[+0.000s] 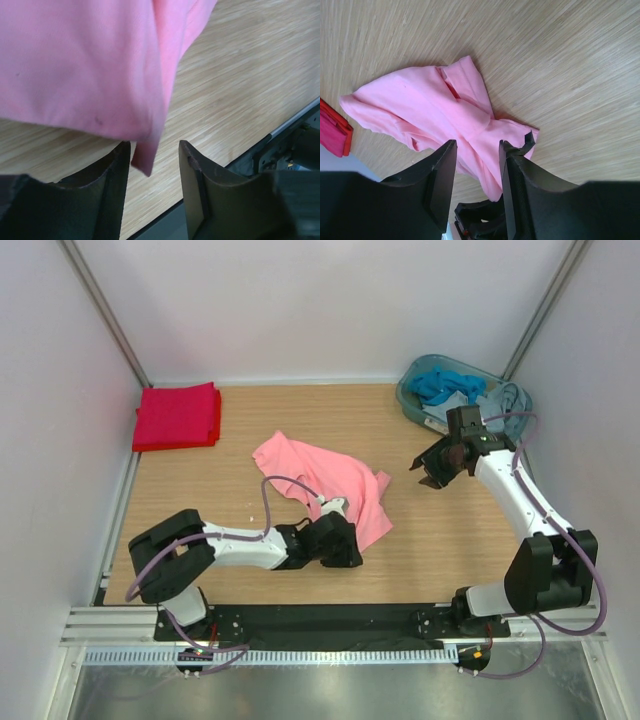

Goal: Fold and stack the t-shirts
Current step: Flatten the tshirt out

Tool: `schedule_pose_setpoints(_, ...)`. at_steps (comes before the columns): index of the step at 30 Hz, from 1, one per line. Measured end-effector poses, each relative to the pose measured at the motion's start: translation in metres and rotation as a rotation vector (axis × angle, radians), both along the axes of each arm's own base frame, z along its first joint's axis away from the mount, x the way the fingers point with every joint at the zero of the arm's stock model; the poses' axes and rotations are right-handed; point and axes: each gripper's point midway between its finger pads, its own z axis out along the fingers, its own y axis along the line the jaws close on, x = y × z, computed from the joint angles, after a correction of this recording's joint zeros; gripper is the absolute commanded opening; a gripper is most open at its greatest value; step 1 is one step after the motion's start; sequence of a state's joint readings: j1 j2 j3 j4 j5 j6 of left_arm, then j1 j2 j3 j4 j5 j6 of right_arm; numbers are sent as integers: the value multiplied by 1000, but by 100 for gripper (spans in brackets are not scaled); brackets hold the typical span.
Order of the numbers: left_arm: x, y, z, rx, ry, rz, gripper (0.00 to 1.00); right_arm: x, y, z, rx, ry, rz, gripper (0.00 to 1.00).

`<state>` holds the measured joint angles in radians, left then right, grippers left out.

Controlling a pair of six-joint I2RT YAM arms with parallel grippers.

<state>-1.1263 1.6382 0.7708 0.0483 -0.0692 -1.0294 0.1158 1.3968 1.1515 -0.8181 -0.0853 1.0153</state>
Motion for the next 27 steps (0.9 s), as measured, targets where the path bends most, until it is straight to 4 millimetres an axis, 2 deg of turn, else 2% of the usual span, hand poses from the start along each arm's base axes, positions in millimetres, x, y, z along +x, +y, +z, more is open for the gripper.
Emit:
schedule_pose_setpoints(3,5,-6,3,-10,-17,1,34,0,-1,-1,-8,0,11,45)
schedule_pose_setpoints(7,10,-6,7,-1,-33,16,6,0,-3,-3,-28,1,17,45)
schedule_pose_setpoints(9,11,-4,10,13,-38,21,1,2,-5,-5,-38,1,19,44)
schedule_pose_setpoints(12,10,2,25,21,-37,31,0,7,-5,-13,-47,-1,27,44)
schedule_pose_setpoints(16,8,23,64,3,-19,85,0,13,1,-37,-53,25,70,46)
schedule_pose_setpoints(18,11,40,90,-35,-5,138,0,17,11,-54,-59,53,108,50)
schedule_pose_setpoints(21,17,67,114,-90,14,226,0,13,33,-76,-67,98,179,52)
schedule_pose_setpoints(24,19,97,118,-97,39,308,0,8,54,-90,-65,122,235,53)
schedule_pose_setpoints(27,19,112,114,-75,70,348,0,7,71,-95,-69,129,273,54)
